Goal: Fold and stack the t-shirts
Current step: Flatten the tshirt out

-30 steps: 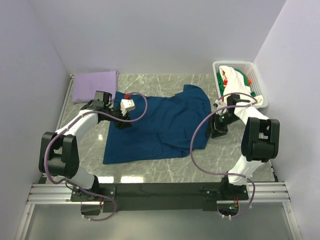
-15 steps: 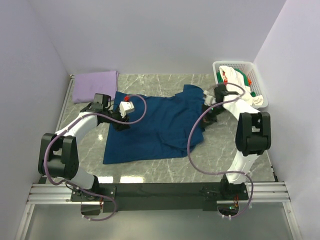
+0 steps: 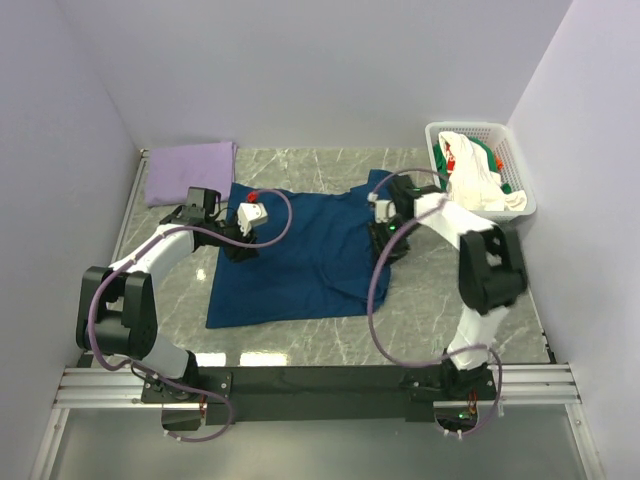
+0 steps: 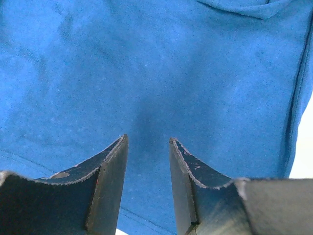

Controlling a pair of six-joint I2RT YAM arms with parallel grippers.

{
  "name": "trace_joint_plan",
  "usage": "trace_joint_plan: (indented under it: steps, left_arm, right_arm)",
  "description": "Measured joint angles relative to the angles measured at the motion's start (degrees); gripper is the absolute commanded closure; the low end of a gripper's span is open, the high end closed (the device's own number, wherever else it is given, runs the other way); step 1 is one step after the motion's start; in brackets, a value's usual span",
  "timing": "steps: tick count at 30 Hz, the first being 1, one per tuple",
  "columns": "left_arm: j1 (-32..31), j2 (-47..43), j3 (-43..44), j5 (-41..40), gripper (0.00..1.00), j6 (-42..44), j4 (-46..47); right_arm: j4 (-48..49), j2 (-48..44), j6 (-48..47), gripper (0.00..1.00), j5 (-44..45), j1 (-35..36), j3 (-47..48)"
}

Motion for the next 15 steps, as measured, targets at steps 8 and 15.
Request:
trace_joint_plan:
  steps: [8,15]
  left_arm:
    - [0.2,0.0,0.0,0.3,0.55,-0.2,0.0]
    - [0.4,0.1,0.0,0.2,0.55,-0.2,0.0]
  right_arm:
    - [-1.6,-19.3,-1.6,0.57,-1.6,-7.6,-6.8]
    - [-1.6,-8.5,-0.4,0.51,-5.4,-11.2,-8.4]
